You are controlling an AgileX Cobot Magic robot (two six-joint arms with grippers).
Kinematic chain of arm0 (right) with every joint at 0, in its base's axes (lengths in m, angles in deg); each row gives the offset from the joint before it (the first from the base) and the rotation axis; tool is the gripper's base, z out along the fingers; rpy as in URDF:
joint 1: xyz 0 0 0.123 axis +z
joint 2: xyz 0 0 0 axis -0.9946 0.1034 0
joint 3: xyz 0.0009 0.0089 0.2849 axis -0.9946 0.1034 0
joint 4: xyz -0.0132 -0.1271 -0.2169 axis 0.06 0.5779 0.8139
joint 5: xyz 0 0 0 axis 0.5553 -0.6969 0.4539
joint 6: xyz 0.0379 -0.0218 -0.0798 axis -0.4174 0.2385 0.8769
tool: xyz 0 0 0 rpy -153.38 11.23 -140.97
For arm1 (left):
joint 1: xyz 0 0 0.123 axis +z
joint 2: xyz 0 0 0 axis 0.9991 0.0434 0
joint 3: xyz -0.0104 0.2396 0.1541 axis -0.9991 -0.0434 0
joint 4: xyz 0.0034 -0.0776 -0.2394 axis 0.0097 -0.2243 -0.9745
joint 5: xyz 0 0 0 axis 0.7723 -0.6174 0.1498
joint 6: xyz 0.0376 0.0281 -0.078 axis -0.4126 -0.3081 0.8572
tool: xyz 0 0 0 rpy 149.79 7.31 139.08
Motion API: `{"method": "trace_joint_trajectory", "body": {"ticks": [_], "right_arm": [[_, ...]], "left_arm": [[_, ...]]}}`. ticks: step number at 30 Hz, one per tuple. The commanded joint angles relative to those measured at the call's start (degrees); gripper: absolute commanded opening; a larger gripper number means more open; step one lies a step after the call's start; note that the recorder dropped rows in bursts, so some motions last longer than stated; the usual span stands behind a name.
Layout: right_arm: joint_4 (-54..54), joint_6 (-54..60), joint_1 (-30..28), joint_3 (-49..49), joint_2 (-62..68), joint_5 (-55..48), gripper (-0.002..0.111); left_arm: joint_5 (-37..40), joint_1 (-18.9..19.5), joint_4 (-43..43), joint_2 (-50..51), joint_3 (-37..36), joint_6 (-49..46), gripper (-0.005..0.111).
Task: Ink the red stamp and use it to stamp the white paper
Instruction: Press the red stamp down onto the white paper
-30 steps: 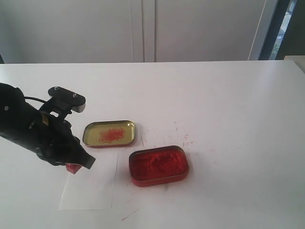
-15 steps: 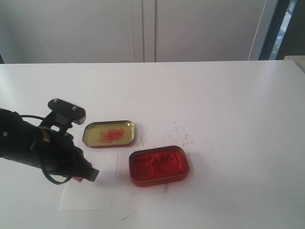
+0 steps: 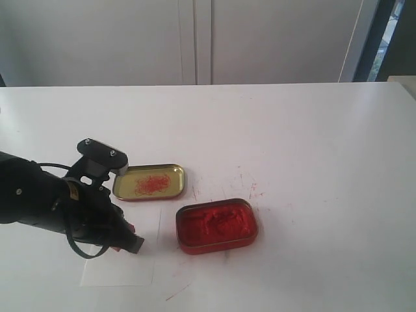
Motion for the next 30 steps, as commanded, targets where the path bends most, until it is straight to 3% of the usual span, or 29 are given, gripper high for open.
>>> {"method": "trace_joint_trajectory", "body": {"ticks": [1, 9, 21, 30], "right_arm": [[0.1, 0.4, 0.2, 0.3, -0.2, 0.8, 0.0], [0.1, 0.4, 0.2, 0.3, -0.2, 0.8, 0.0], [0.1, 0.4, 0.2, 0.3, -0.2, 0.8, 0.0], [0.1, 0.4, 0.2, 0.3, -0.2, 0.8, 0.0]], "left_arm": [[0.8, -0.3, -0.2, 0.3, 0.1, -0.1, 0.0], [7.0, -0.3, 1.1, 0.3, 4.8, -0.1, 0.0], [8.2, -0.4, 1.9, 0.3, 4.9, 0.2, 0.0], [5.8, -3.2, 2.7, -0.3, 4.9, 0.5, 0.0]]}}
